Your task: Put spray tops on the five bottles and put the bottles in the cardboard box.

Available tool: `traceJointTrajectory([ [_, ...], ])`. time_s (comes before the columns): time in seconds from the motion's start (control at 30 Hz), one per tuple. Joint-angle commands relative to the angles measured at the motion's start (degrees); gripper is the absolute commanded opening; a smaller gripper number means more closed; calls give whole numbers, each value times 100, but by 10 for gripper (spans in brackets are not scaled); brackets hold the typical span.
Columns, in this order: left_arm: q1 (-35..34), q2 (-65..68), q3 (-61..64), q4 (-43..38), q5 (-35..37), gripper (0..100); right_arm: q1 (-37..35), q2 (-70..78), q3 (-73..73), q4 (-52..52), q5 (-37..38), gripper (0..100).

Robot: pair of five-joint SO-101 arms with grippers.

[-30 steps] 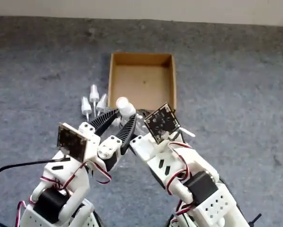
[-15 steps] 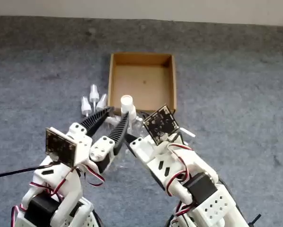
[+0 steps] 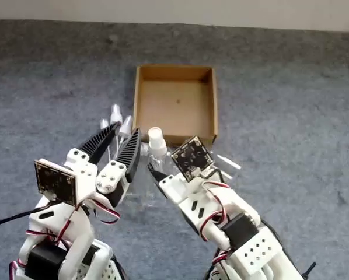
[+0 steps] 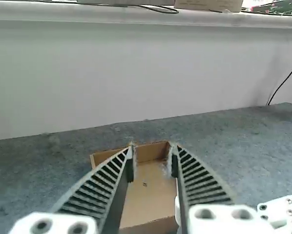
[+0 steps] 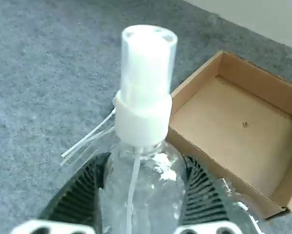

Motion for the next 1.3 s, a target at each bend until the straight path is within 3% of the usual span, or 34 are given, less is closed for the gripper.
traceJointTrajectory([
  [0.0, -57, 92, 330, -659, -26, 99, 22, -110, -66, -145, 211, 3],
  [0.17, -57, 92, 1068, -1591, -35, 99, 22, -110, -75, -48, 211, 3],
  [0.5, -48, 84, 954, -1354, -26, 99, 22, -110, -66, 57, 229, 3],
  [0.63, 259, 92, 1051, -1345, -35, 98, 48, -110, -92, 66, 202, 3],
  [0.93, 593, 92, 1270, -1363, -413, 95, 57, -101, -1481, 857, 193, 3],
  [1.27, 585, 31, 1262, -1354, -413, 95, 92, -48, -1824, 831, 211, 3],
])
